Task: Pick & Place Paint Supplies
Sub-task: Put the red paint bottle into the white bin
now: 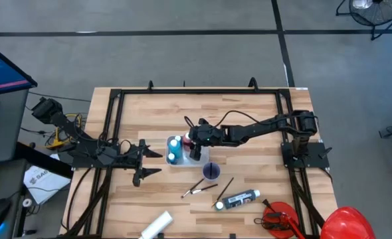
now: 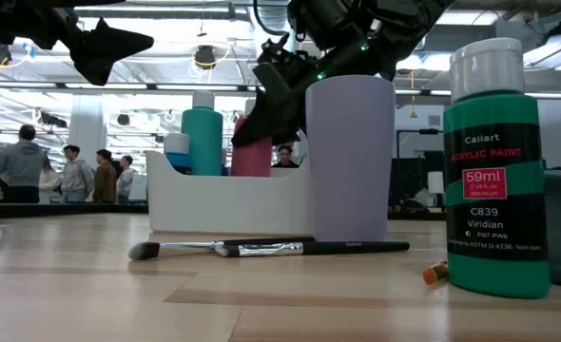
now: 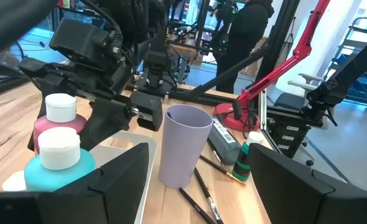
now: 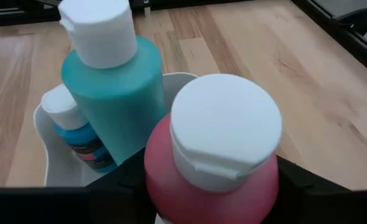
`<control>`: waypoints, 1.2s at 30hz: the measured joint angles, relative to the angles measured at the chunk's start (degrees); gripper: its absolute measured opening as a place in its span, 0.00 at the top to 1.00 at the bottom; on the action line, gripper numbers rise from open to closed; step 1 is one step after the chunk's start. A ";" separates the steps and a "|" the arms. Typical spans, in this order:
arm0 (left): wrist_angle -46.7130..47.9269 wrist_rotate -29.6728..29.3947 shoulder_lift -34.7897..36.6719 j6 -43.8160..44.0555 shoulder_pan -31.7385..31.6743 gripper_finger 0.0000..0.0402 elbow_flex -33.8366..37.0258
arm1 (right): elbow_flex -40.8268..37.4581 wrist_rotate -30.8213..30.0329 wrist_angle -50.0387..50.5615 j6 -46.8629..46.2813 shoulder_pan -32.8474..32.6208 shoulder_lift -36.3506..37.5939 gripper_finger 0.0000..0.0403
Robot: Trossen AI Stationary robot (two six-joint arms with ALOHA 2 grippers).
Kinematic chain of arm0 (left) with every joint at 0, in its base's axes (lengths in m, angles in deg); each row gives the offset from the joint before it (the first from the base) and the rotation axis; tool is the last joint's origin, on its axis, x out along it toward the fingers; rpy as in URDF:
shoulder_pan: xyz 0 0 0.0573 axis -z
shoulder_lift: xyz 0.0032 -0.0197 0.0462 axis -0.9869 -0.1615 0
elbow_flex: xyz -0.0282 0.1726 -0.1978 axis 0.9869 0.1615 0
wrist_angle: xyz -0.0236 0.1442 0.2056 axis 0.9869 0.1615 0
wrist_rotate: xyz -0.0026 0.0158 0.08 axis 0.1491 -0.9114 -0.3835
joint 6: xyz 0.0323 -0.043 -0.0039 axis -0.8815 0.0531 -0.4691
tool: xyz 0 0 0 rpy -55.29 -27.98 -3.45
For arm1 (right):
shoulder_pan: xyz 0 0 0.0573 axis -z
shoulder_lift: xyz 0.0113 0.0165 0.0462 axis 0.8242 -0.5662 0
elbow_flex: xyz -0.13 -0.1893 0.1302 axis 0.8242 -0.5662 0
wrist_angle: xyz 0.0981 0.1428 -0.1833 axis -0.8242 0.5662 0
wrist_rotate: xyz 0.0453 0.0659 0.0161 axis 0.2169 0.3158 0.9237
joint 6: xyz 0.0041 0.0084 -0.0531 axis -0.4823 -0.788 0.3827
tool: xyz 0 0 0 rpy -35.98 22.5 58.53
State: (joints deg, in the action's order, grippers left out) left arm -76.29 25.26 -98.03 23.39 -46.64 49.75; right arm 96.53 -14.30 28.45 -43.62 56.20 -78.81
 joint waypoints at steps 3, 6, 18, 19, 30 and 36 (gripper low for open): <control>0.00 0.00 0.00 0.00 0.00 0.33 0.00 | 0.00 0.00 -0.17 0.00 0.00 0.00 0.52; 0.02 0.00 0.00 0.00 0.00 0.33 0.00 | -0.07 -0.06 -0.69 0.00 0.00 -0.06 0.46; 0.14 0.00 0.00 0.00 0.00 0.33 0.00 | -0.11 -0.57 -2.31 -0.45 0.24 -0.13 0.39; 0.14 0.00 0.00 0.00 0.00 0.33 0.00 | -0.11 -0.57 -2.22 -0.45 0.24 -0.13 0.39; 0.16 0.00 0.00 0.00 0.00 0.33 0.00 | -0.11 -0.56 -1.79 -0.46 0.26 -0.13 0.38; 0.16 0.00 0.00 0.00 0.01 0.33 0.00 | -0.11 -0.55 -1.75 -0.46 0.26 -0.13 0.38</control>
State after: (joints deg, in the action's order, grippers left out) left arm -76.13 25.26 -98.04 23.39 -46.64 49.75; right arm 96.42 -14.84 26.70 -44.08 56.46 -78.94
